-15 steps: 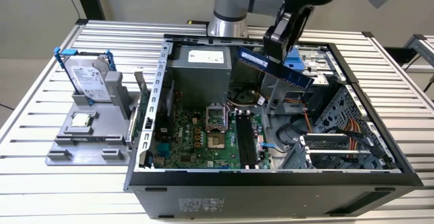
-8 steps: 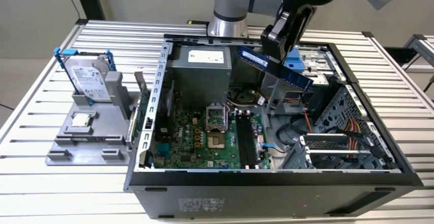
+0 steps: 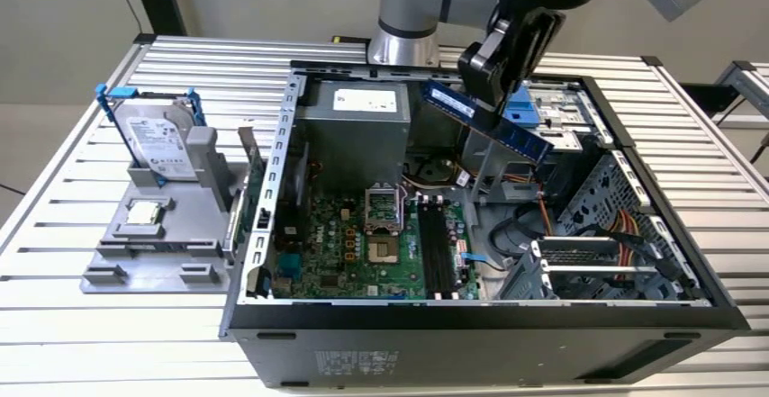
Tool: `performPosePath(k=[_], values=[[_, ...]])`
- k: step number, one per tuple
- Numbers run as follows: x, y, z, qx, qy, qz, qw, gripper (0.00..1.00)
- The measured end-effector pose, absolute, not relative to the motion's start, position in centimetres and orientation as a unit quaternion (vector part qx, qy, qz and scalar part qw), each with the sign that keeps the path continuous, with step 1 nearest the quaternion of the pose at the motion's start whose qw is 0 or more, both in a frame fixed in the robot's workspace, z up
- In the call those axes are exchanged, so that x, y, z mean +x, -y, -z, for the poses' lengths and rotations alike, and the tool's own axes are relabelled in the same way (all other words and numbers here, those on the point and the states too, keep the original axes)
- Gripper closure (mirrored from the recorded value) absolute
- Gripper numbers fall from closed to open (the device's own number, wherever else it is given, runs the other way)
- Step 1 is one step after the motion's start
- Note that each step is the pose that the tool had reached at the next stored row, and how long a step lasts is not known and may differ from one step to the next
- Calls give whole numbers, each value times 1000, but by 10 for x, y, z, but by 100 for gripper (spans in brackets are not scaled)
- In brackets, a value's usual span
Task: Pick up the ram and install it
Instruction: 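Insert the ram into the slot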
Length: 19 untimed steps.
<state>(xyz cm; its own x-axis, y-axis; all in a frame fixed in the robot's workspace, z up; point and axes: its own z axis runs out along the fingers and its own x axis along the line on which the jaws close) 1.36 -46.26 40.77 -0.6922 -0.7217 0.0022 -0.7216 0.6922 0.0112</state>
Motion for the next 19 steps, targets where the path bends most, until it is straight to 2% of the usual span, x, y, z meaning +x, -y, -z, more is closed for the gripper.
performPosePath(k=[19], values=[[14,463,-408,329,944,5,3,100]])
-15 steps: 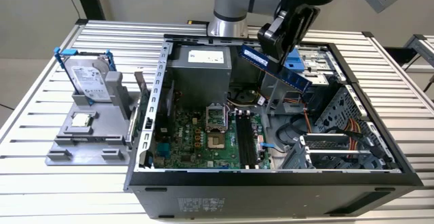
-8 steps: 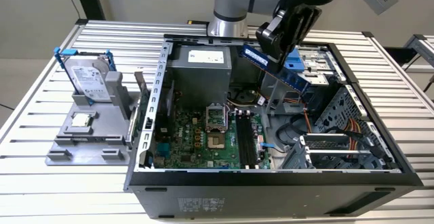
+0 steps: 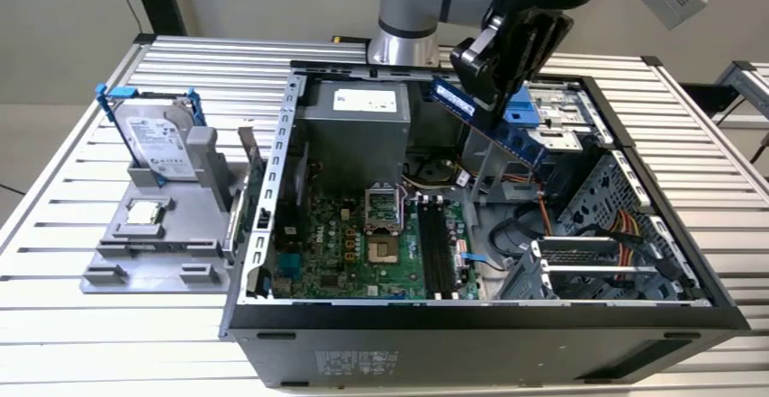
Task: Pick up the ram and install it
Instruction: 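Insert the ram into the slot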
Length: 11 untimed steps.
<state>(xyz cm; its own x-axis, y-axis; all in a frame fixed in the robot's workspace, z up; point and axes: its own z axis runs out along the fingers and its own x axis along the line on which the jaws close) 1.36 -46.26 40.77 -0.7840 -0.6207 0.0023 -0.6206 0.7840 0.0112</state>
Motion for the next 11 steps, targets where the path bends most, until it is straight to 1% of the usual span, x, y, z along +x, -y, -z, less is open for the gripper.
performPosePath(k=[11], values=[[14,463,-408,288,958,5,3,100]])
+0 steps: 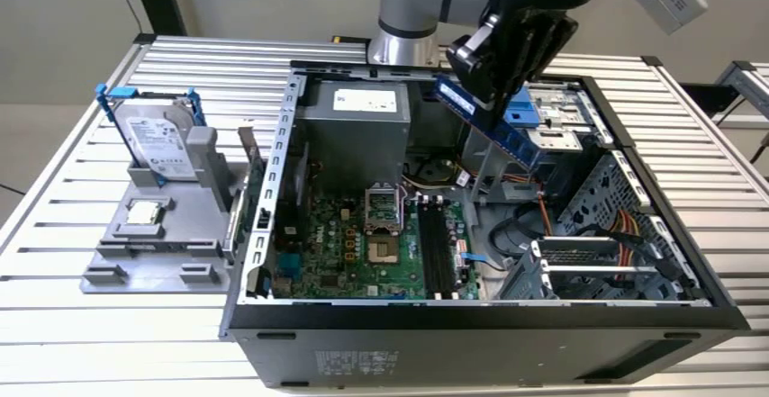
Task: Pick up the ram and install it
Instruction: 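Insert the ram into the slot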
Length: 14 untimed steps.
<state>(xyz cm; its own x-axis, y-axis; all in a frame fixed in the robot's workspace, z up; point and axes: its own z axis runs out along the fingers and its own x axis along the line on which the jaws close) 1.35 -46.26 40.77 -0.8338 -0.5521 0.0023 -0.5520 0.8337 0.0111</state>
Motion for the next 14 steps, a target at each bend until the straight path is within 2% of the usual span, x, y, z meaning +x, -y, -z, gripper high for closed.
performPosePath(k=[14], values=[[14,463,-408,235,972,5,2,100]])
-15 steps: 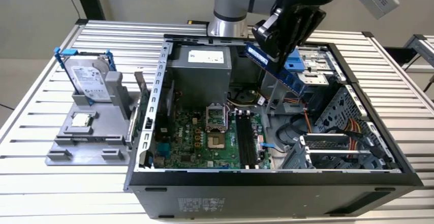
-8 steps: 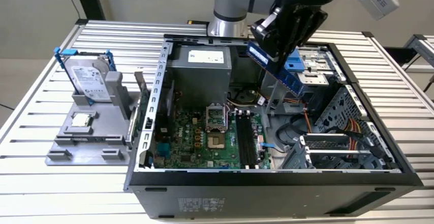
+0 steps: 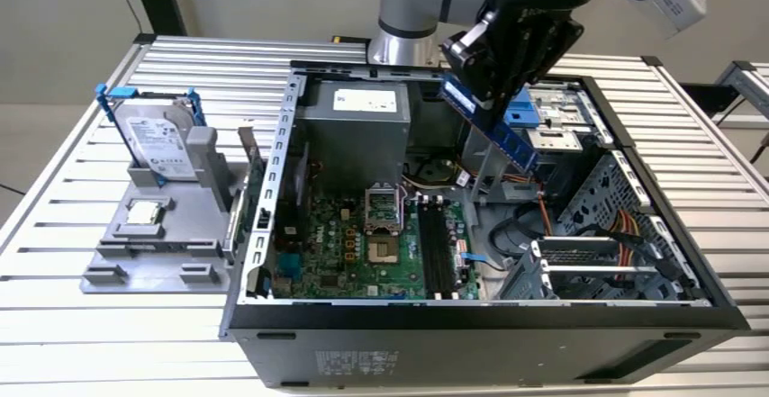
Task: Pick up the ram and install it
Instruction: 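Insert the ram into the slot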
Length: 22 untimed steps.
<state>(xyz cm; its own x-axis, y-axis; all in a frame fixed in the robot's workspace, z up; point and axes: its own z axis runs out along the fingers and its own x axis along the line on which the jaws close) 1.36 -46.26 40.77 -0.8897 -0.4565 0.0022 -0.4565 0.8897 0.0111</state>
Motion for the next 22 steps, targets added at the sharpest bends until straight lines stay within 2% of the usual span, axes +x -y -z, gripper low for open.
performPosePath(k=[22], values=[[14,463,-408,151,989,5,2,100]])
